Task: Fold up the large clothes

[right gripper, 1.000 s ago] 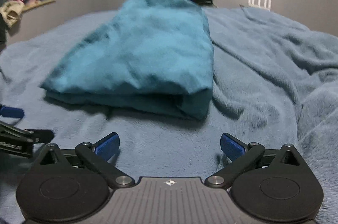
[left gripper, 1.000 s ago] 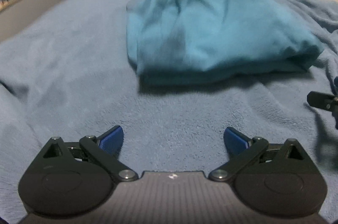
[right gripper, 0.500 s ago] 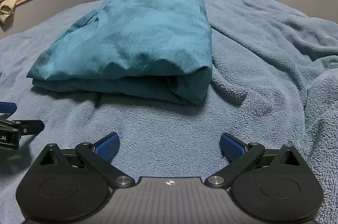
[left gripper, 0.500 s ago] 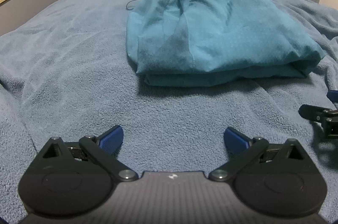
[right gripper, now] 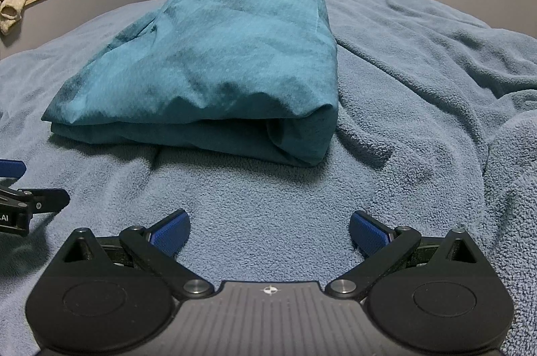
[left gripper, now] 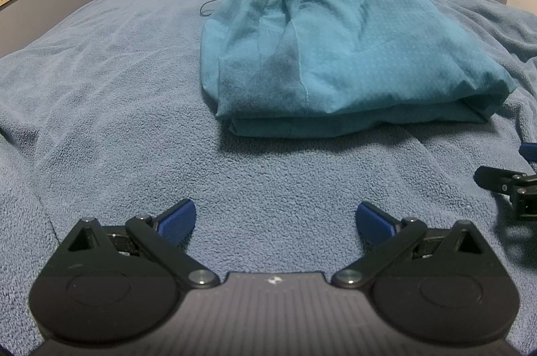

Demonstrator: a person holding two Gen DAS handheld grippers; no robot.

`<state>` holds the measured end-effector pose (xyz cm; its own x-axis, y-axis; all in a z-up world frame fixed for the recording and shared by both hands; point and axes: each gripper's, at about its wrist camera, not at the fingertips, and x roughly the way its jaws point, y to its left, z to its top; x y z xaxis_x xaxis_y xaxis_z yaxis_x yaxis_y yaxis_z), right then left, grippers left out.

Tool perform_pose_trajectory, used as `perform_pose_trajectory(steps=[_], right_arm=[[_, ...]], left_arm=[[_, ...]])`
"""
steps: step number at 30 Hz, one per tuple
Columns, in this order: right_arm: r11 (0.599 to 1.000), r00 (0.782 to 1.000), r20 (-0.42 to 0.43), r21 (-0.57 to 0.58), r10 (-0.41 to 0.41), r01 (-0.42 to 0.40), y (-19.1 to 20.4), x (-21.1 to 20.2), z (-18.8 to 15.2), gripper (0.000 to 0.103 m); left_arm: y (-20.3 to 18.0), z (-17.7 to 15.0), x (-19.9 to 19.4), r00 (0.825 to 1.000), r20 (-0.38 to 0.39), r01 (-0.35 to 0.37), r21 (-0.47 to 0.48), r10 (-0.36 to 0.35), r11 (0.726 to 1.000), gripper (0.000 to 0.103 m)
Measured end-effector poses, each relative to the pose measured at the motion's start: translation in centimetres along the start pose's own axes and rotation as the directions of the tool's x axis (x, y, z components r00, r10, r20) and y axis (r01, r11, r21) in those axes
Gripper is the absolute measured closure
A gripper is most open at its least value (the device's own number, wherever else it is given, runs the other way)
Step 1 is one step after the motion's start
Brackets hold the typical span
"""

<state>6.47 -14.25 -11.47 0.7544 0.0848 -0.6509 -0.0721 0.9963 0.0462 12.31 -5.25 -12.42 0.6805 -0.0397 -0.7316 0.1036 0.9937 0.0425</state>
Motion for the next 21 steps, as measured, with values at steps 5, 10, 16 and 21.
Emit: perform_pose_trajectory(steps=[5,10,16,21], right_arm=[[1.000,1.000,-0.001,0.000,0.000,0.000,0.01,0.03,0.01,0.000],[1.000,1.000,-0.001,-0.001,-0.001,0.001,0.01,0.05,0.00,0.000],[1.000,1.000,-0.002,-0.001,-0.001,0.001,0.06,0.07,0.02,0.000],[1.000,1.000,-0.002,-0.001,-0.002,0.002,0.12,0.10,0.05,0.000]], left_arm=[[0.00,0.01,0.01,1.000,0.000,0.000,0.000,0.000,1.000,0.000],[-0.01,0.00,0.03,1.000,0.000,0.000,0.000,0.000,1.000,0.000],[-0.02,0.01,0.03,1.000,0.000,0.000,-0.001,0.000,1.000,0.000],[-0.03,0.01,0.01,1.000,0.000,0.000,-0.001,0.000,1.000,0.000]])
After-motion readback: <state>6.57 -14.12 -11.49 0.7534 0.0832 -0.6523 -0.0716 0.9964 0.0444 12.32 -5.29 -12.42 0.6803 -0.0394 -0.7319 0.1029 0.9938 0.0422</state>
